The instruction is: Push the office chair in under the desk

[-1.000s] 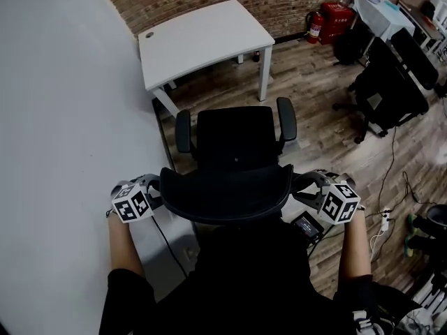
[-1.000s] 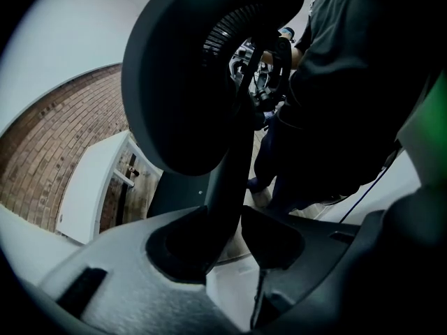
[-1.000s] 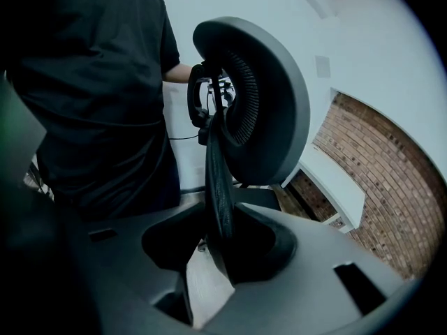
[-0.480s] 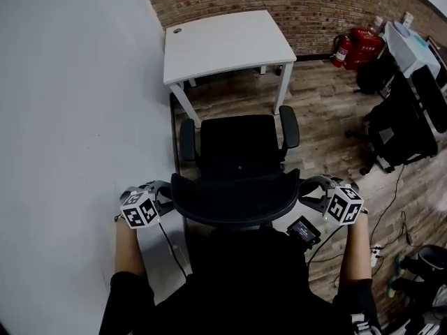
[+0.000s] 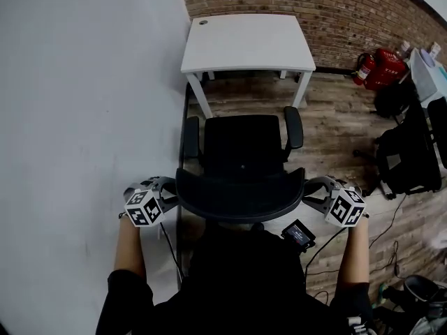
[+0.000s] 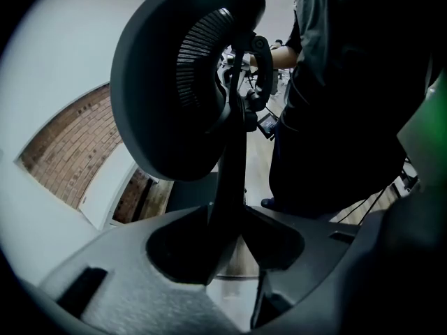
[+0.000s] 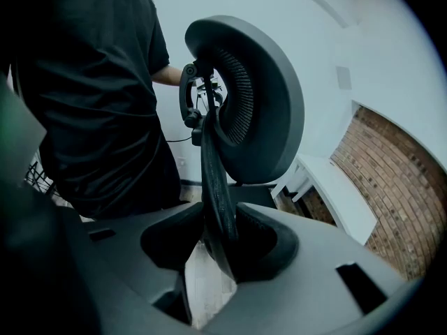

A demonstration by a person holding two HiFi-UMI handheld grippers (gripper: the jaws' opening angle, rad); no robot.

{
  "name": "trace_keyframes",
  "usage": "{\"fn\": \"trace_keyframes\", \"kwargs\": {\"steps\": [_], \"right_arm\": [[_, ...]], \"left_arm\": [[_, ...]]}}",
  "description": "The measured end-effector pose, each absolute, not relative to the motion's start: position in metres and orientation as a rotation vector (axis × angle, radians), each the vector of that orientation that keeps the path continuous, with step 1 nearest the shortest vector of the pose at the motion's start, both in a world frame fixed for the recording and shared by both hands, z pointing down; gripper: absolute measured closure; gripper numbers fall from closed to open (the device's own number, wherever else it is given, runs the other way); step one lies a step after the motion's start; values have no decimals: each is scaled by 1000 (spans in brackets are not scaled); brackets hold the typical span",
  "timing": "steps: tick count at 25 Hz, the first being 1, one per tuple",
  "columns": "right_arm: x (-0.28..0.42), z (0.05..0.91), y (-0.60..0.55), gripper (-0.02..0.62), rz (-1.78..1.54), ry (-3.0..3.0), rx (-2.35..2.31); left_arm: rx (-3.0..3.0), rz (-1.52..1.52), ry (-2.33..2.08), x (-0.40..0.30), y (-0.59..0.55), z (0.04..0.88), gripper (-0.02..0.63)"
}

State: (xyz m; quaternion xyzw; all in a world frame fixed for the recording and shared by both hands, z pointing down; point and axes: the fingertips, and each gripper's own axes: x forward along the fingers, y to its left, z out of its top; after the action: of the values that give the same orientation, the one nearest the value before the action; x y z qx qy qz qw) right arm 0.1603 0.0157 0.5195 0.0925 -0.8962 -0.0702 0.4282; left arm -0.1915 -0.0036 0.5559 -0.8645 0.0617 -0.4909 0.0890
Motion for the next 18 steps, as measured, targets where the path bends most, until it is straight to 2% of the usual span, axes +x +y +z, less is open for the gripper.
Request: {"fn": "trace_keyframes", "kwargs": {"steps": [18], "right_arm": [[177, 518, -29, 443, -207, -2228, 222]], "left_arm": [[-2567, -1483, 293, -175, -36, 557, 444]]}}
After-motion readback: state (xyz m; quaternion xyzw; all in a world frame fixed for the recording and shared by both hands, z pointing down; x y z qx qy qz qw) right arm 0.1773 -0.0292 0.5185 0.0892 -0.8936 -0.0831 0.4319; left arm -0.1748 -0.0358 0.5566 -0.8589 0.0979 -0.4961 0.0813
